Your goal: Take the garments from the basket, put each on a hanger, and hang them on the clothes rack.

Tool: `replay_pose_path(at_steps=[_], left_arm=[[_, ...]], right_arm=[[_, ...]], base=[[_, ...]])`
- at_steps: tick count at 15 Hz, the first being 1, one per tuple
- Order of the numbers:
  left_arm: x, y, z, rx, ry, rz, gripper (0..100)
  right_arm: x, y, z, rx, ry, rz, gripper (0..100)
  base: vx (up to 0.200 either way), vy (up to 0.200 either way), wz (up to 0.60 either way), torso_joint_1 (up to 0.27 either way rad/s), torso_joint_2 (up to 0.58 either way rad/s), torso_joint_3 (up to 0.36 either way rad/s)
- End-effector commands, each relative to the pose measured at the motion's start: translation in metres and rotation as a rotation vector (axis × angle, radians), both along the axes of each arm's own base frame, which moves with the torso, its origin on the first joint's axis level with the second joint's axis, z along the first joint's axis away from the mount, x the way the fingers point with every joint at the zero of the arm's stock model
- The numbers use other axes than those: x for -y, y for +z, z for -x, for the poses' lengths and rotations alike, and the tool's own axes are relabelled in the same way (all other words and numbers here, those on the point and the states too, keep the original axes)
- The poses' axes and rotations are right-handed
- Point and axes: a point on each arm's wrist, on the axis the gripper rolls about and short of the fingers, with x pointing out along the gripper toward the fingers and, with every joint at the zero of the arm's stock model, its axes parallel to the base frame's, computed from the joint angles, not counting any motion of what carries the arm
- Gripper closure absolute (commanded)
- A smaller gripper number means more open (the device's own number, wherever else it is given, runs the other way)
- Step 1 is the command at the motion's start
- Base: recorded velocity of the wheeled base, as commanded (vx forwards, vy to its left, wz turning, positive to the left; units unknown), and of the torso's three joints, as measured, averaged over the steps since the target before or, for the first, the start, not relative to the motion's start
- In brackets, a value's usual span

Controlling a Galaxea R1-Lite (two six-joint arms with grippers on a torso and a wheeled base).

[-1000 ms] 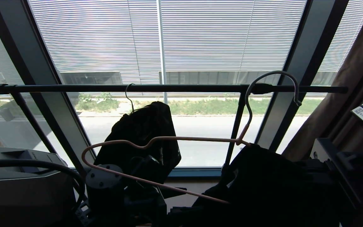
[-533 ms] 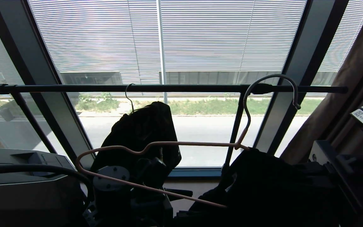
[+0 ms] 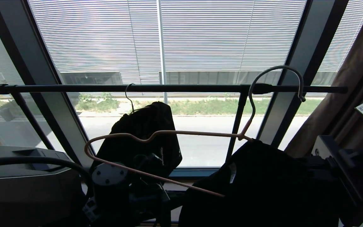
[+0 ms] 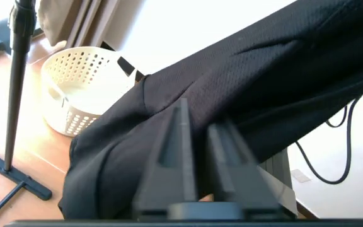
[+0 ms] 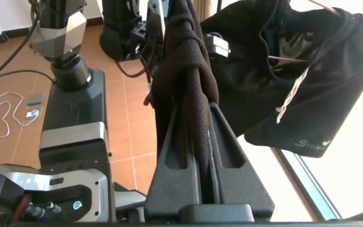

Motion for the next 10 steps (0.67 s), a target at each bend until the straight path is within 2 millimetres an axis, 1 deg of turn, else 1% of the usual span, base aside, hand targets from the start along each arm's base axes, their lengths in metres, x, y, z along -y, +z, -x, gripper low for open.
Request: replay_pose_path(at_steps=[1, 2, 4, 5, 7, 10], left_arm=[[-0.015, 0.014, -0.007, 0.039, 0.055, 0.028, 100], [-0.022, 0.022, -0.01, 0.061, 0.08, 0.043, 100], [-0.032, 0.029, -0.016, 0.085, 0.121, 0.057, 100], [-0.033, 0.03, -0.016, 0.086, 0.124, 0.057, 100], [-0.044, 0.034, -0.022, 0.099, 0.167, 0.063, 100], [-0.053, 0.038, -0.03, 0.12, 0.205, 0.073, 100]], right_arm=[[0.007, -0.001, -0.009, 0.0, -0.051, 0.0, 100], [0.009, -0.003, -0.013, -0.001, -0.066, 0.002, 100], [0.011, -0.003, -0.016, 0.002, -0.086, 0.001, 100], [0.011, -0.004, -0.017, 0.0, -0.087, 0.002, 100], [0.013, -0.008, -0.022, -0.011, -0.109, 0.012, 100], [0.018, -0.014, -0.03, 0.024, -0.129, 0.048, 100]], base=[[0.0, 0.0, 0.0, 0.0, 0.0, 0.0], [0.0, 0.0, 0.0, 0.0, 0.0, 0.0], [0.0, 0.0, 0.0, 0.0, 0.0, 0.0], [0.0, 0.0, 0.0, 0.0, 0.0, 0.0], [0.0, 0.0, 0.0, 0.0, 0.0, 0.0], [0.0, 0.0, 0.0, 0.0, 0.0, 0.0]])
